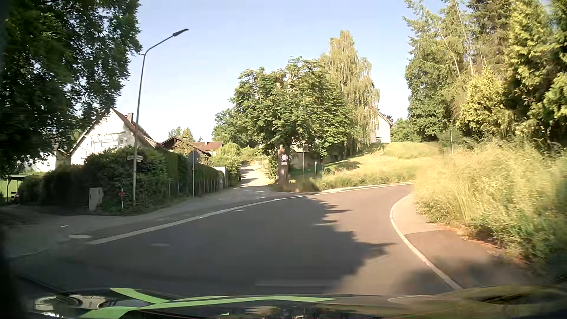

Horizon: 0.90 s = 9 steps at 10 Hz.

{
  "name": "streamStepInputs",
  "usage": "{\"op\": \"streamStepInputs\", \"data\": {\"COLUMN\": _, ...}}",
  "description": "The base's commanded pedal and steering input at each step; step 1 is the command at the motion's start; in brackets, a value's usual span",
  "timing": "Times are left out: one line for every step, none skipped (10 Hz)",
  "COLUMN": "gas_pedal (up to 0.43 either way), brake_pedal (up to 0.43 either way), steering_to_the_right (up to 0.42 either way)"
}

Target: Follow the waypoints while adhering to traffic rules and regulations

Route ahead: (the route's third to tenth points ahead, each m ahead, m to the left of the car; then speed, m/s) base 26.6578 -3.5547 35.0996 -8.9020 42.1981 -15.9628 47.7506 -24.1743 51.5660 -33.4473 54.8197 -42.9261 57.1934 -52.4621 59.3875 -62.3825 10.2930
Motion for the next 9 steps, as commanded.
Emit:
{"op": "streamStepInputs", "data": {"gas_pedal": 0.209, "brake_pedal": 0.0, "steering_to_the_right": 0.049}}
{"op": "streamStepInputs", "data": {"gas_pedal": 0.22, "brake_pedal": 0.0, "steering_to_the_right": 0.053}}
{"op": "streamStepInputs", "data": {"gas_pedal": 0.22, "brake_pedal": 0.0, "steering_to_the_right": 0.057}}
{"op": "streamStepInputs", "data": {"gas_pedal": 0.22, "brake_pedal": 0.0, "steering_to_the_right": 0.062}}
{"op": "streamStepInputs", "data": {"gas_pedal": 0.209, "brake_pedal": 0.0, "steering_to_the_right": 0.066}}
{"op": "streamStepInputs", "data": {"gas_pedal": 0.209, "brake_pedal": 0.0, "steering_to_the_right": 0.068}}
{"op": "streamStepInputs", "data": {"gas_pedal": 0.209, "brake_pedal": 0.0, "steering_to_the_right": 0.073}}
{"op": "streamStepInputs", "data": {"gas_pedal": 0.209, "brake_pedal": 0.0, "steering_to_the_right": 0.078}}
{"op": "streamStepInputs", "data": {"gas_pedal": 0.209, "brake_pedal": 0.0, "steering_to_the_right": 0.082}}
